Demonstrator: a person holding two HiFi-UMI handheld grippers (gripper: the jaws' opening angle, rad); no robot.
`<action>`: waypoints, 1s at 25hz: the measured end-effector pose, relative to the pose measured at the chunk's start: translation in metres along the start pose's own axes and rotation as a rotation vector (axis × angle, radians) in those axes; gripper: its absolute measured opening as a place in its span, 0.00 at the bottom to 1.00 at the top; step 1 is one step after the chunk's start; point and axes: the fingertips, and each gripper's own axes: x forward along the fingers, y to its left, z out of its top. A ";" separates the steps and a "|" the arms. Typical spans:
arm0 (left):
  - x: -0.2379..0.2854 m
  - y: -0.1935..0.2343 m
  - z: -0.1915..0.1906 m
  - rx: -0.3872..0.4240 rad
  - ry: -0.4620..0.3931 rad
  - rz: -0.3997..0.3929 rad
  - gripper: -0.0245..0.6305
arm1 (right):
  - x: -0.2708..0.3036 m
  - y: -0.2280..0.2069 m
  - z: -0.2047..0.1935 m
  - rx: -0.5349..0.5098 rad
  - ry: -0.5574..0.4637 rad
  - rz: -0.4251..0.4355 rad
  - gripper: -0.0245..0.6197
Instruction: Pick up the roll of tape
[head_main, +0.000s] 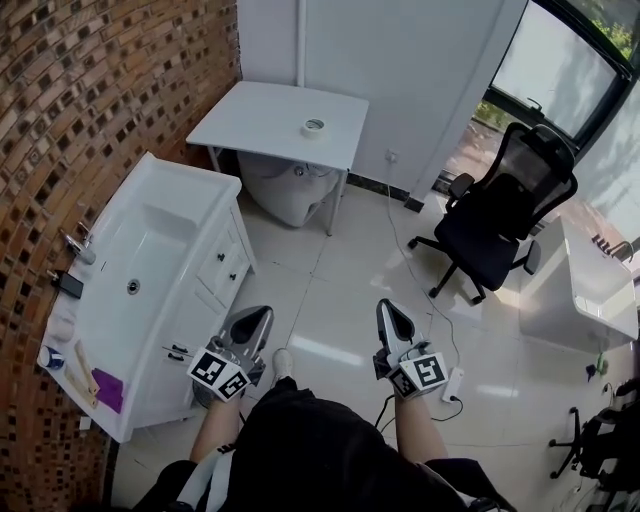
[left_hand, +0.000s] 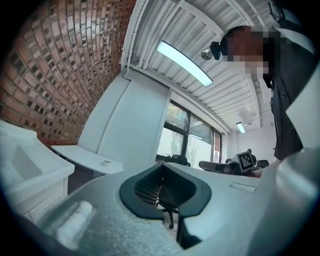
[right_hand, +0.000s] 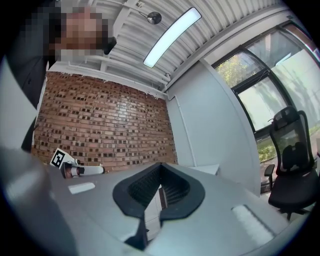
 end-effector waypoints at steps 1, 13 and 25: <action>0.008 0.007 0.004 0.005 -0.007 -0.010 0.04 | 0.008 -0.003 0.002 -0.003 -0.001 -0.005 0.04; 0.055 0.099 0.023 -0.009 -0.022 -0.029 0.04 | 0.112 -0.017 -0.001 -0.066 0.024 0.007 0.04; 0.067 0.185 0.044 0.053 -0.062 0.048 0.04 | 0.190 -0.007 -0.009 -0.051 0.025 -0.004 0.04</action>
